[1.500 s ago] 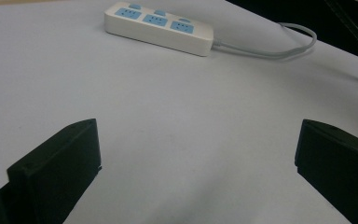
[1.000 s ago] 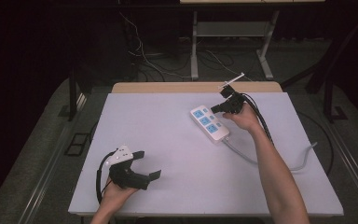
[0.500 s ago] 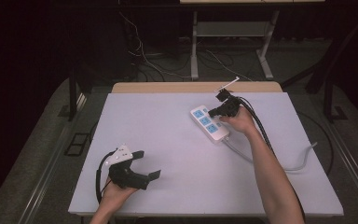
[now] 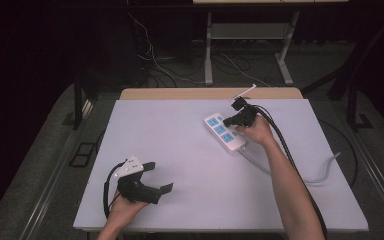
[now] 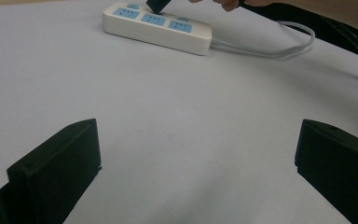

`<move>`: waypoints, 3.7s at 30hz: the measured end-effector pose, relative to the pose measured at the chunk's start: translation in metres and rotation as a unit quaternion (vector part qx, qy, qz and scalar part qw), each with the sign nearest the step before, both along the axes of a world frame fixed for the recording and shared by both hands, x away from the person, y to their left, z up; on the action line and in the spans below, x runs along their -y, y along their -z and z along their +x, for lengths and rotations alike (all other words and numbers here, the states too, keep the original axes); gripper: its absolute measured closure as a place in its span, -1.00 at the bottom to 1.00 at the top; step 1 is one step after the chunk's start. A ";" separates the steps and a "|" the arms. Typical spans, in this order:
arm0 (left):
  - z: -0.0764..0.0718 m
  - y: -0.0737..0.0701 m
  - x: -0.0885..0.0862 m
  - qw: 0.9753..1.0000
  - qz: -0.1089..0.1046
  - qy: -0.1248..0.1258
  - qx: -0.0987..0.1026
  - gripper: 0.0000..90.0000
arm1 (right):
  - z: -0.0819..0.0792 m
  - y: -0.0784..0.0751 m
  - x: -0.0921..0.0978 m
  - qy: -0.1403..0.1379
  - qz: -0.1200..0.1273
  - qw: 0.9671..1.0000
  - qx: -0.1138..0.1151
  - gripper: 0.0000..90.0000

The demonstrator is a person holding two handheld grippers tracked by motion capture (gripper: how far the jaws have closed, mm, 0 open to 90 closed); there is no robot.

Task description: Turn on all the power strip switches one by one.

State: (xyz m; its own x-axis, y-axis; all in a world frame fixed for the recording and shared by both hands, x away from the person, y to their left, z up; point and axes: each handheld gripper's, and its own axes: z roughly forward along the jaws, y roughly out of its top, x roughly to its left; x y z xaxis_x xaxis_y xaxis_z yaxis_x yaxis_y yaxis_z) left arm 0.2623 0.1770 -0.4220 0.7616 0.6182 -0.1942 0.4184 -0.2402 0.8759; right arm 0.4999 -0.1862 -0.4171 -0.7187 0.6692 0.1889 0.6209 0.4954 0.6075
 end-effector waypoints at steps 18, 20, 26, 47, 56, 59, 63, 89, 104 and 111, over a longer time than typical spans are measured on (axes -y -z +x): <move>0.001 0.000 -0.001 1.000 -0.002 -0.002 -0.001 -1.00 | 0.002 0.002 -0.002 0.011 -0.002 1.000 0.004 1.00; 0.001 0.000 -0.001 1.000 -0.002 -0.001 0.000 -1.00 | 0.003 0.002 -0.001 0.014 0.005 1.000 0.001 1.00; 0.001 0.000 -0.001 1.000 -0.003 -0.001 -0.001 -1.00 | 0.006 0.002 0.004 0.026 0.026 0.999 -0.018 1.00; 0.001 0.000 0.001 1.000 0.000 0.002 -0.001 -1.00 | 0.004 -0.013 0.015 0.028 0.009 1.000 -0.011 1.00; 0.002 0.001 0.001 1.000 -0.001 0.000 -0.002 -1.00 | 0.009 -0.025 0.024 0.037 0.005 0.999 -0.002 1.00; 0.003 0.001 0.001 1.000 0.000 0.001 -0.002 -1.00 | 0.012 -0.029 0.025 0.038 0.005 0.999 0.004 1.00; 0.003 0.001 0.000 1.000 0.000 0.001 -0.001 -1.00 | 0.017 -0.034 0.024 0.039 0.008 0.999 0.009 1.00; 0.004 0.001 0.000 1.000 -0.002 0.004 -0.001 -1.00 | 0.036 -0.024 -0.010 0.024 0.006 1.000 -0.003 1.00; 0.002 -0.001 0.002 1.000 -0.002 0.007 0.006 -1.00 | 0.036 -0.002 -0.015 0.024 0.006 0.999 -0.024 1.00; 0.002 0.000 0.004 1.000 0.002 0.011 0.004 -1.00 | 0.030 0.000 -0.014 0.013 -0.003 1.000 -0.011 1.00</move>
